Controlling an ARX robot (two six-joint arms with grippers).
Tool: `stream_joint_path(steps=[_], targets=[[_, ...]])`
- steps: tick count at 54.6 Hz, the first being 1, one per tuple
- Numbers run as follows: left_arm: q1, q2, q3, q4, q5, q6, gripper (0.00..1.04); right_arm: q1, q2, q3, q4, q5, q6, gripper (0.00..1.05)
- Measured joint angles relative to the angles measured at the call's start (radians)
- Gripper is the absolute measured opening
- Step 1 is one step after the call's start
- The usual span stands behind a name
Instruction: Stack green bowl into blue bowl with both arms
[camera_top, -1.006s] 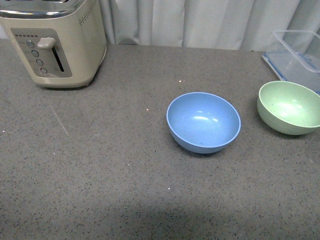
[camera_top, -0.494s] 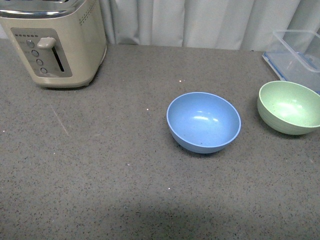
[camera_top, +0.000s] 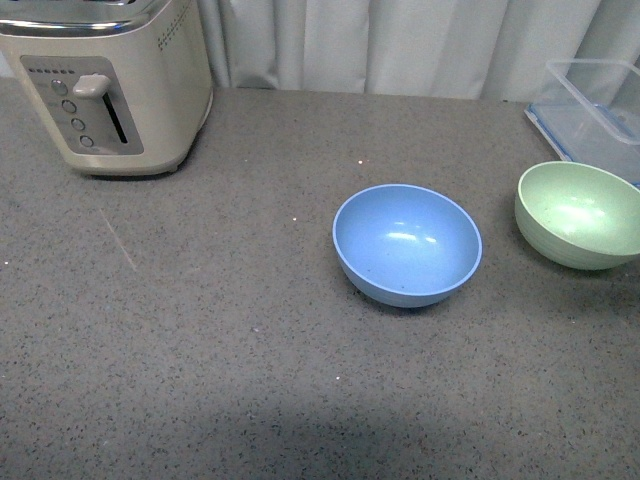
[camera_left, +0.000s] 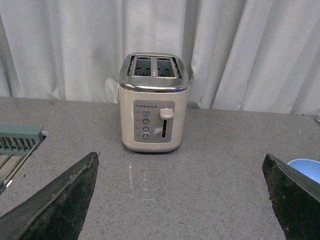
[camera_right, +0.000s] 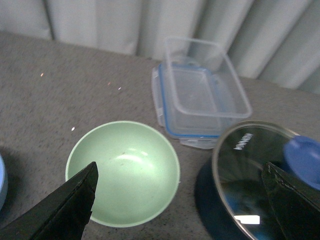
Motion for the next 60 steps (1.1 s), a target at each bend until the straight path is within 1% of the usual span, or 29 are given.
stream_joint_path(steps=[3,6,10,14,24,46,56,58,60], targets=[[0.000,0.000,0.000,0.000,0.000,0.000,0.98,0.019,0.067,0.030,-0.029,-0.044,-0.047,0.96],[0.000,0.000,0.000,0.000,0.000,0.000,0.98,0.042,0.121,0.051,-0.049,-0.063,-0.098,0.96],[0.000,0.000,0.000,0.000,0.000,0.000,0.98,0.072,0.193,0.086,-0.079,0.001,-0.183,0.96],[0.000,0.000,0.000,0.000,-0.001,0.000,0.98,0.088,0.264,0.122,-0.117,0.006,-0.221,0.96],[0.000,0.000,0.000,0.000,0.000,0.000,0.98,0.095,0.347,0.200,-0.193,0.002,-0.237,0.96],[0.000,0.000,0.000,0.000,0.000,0.000,0.98,0.104,0.431,0.316,-0.336,-0.067,-0.257,0.96],[0.000,0.000,0.000,0.000,0.000,0.000,0.98,0.114,0.456,0.365,-0.409,-0.061,-0.290,0.96],[0.000,0.000,0.000,0.000,0.000,0.000,0.98,0.115,0.463,0.374,-0.415,-0.053,-0.297,0.95],[0.000,0.000,0.000,0.000,0.000,0.000,0.98,0.115,0.471,0.380,-0.416,-0.038,-0.302,0.90]])
